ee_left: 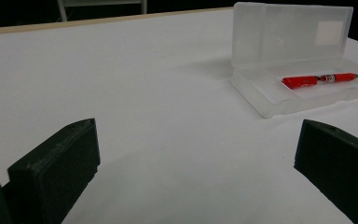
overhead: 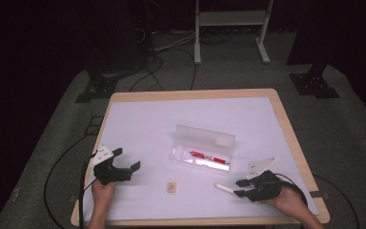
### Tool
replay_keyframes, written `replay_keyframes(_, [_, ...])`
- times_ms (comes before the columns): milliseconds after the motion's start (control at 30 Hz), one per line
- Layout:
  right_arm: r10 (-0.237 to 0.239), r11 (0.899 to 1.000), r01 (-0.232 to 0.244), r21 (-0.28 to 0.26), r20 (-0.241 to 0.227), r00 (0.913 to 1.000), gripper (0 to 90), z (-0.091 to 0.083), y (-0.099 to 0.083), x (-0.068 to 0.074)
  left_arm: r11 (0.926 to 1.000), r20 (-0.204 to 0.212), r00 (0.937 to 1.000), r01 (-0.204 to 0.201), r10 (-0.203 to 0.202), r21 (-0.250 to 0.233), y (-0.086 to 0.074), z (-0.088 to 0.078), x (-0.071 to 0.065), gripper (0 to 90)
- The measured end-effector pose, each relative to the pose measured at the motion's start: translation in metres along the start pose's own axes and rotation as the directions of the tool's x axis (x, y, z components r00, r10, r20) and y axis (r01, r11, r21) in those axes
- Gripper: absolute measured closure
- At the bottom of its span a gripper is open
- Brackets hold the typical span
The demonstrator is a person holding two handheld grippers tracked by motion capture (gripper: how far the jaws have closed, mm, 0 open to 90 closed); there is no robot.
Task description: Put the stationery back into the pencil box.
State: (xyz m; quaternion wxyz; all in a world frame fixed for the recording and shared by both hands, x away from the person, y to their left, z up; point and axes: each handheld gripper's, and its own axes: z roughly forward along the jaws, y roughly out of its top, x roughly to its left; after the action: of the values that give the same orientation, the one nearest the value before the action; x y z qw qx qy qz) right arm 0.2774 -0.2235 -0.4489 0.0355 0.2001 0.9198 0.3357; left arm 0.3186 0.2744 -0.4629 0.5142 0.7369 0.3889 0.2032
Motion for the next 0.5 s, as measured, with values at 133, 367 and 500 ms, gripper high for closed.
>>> replay_keyframes(133, [0.003,1.000,-0.003,0.006,-0.008,1.0000,63.8,0.0022,-0.0004,0.0015,1.0000,0.000,1.0000,-0.001,0.001,-0.001,0.0000,-0.0001,0.0000,0.0])
replay_keyframes(367, [-0.014,0.999,0.015,0.028,-0.013,0.9998,67.5,0.0065,-0.0021,0.0034,1.0000,0.000,1.0000,0.000,0.000,-0.001,0.0000,-0.0001,0.0001,0.0])
replay_keyframes(500, [-0.019,0.999,0.020,0.038,-0.016,0.9997,69.3,0.0082,-0.0029,0.0042,1.0000,0.000,1.0000,0.000,0.000,-0.001,0.0000,-0.0001,0.0000,0.0])
